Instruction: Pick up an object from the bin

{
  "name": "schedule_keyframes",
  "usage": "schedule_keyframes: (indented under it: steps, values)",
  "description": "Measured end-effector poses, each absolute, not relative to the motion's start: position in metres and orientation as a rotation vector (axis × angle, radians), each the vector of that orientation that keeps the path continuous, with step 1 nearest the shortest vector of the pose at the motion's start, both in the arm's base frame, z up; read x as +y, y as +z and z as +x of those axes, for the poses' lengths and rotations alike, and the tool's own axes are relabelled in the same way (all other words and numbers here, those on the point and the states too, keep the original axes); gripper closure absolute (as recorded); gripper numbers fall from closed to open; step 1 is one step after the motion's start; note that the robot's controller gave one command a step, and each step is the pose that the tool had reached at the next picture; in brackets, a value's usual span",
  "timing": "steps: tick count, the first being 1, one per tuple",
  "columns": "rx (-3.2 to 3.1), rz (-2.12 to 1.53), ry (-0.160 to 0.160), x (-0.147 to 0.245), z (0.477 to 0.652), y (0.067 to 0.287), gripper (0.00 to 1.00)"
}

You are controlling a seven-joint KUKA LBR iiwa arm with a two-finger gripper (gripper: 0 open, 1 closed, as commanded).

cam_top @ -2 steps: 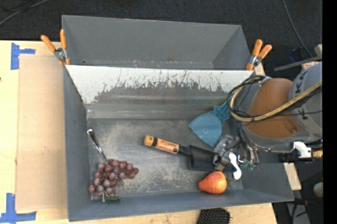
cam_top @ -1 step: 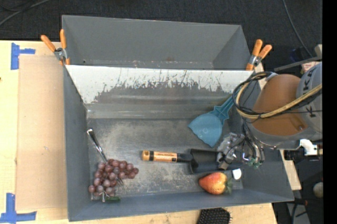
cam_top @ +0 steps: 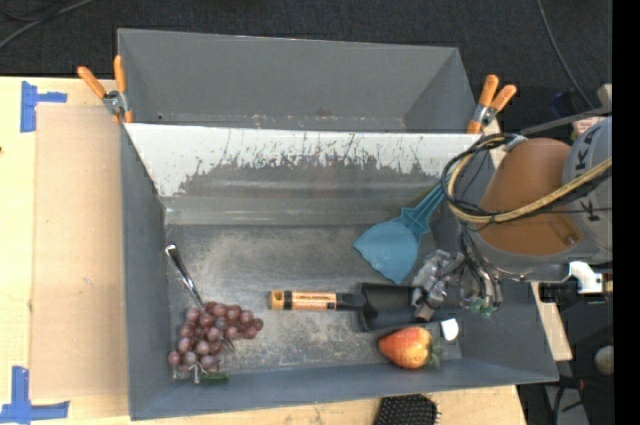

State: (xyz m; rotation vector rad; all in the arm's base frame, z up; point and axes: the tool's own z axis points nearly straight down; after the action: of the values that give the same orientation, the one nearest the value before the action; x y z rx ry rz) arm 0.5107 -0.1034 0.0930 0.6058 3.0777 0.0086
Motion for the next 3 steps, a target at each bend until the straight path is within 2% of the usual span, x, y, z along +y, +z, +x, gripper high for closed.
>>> schedule_keyframes:
  steps: [1,2,3]
  values:
    - [3.003,0.905,0.009,-0.097,0.500,0.085,1.00]
    - [3.039,0.774,0.009,-0.105,0.504,0.087,1.00]
    - [3.025,0.822,0.010,-0.103,0.500,0.095,1.00]
